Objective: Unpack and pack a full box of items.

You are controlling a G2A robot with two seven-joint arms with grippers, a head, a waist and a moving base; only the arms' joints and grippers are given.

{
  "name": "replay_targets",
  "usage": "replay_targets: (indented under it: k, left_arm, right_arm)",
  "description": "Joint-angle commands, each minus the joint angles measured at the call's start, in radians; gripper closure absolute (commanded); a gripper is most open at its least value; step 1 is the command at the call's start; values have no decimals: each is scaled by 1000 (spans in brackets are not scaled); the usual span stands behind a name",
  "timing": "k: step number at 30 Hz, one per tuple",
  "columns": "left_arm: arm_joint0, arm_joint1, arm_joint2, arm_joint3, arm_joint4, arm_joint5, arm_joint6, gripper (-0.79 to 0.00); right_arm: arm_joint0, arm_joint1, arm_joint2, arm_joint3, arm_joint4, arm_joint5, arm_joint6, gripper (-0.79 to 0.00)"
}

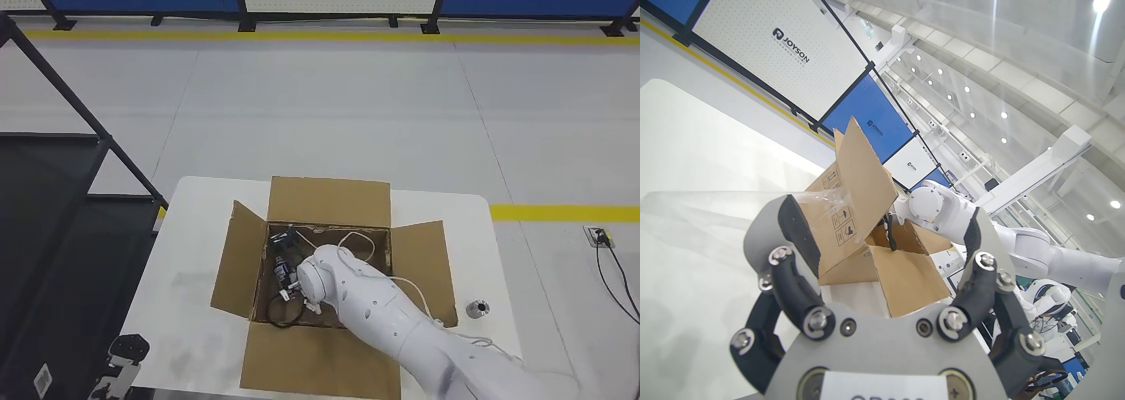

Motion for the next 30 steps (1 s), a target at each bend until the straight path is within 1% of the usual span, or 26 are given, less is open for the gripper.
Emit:
replay_targets:
  k: [1, 5, 9, 14, 18, 19, 20, 22, 24, 25, 30]
  left_arm:
    - [-1, -1, 2, -3, 2, 0, -1, -785]
    - [-4, -2, 5, -9, 6, 5, -3, -785]
    - [-6, -3, 9, -14, 12, 8, -6, -785]
    - [-8, -4, 10, -17, 18, 9, -4, -785]
    - [-9, -5, 11, -19, 21, 15, -7, -785]
    - [-10, -5, 12, -19, 22, 18, -7, -785]
    - [-11, -5, 13, -19, 24, 20, -9, -785]
    - [-13, -6, 14, -20, 26, 24, -9, -785]
    - [-15, -6, 15, -20, 27, 28, -11, -785]
    - [-15, -6, 16, -20, 28, 29, -12, -785]
    - [-17, -7, 17, -20, 29, 37, -14, -785]
  right_arm:
    - [-8, 11, 15, -31, -14, 16, -20, 0]
    - [-41, 52, 58, -136, -59, 56, -64, 0]
    - [-99, 113, 116, -289, -130, 99, -71, 0]
    - [-190, 192, 199, -484, -238, 133, 1, 0]
    - [-249, 237, 266, -593, -296, 123, 72, 0]
    - [-260, 244, 278, -609, -304, 117, 89, 0]
    - [-266, 248, 285, -620, -311, 108, 109, -46]
    - [-271, 251, 293, -629, -323, 96, 137, -203]
    - [-266, 248, 295, -623, -325, 84, 157, -299]
    - [-262, 245, 295, -617, -322, 76, 162, -308]
    - [-225, 218, 288, -544, -280, 28, 164, -277]
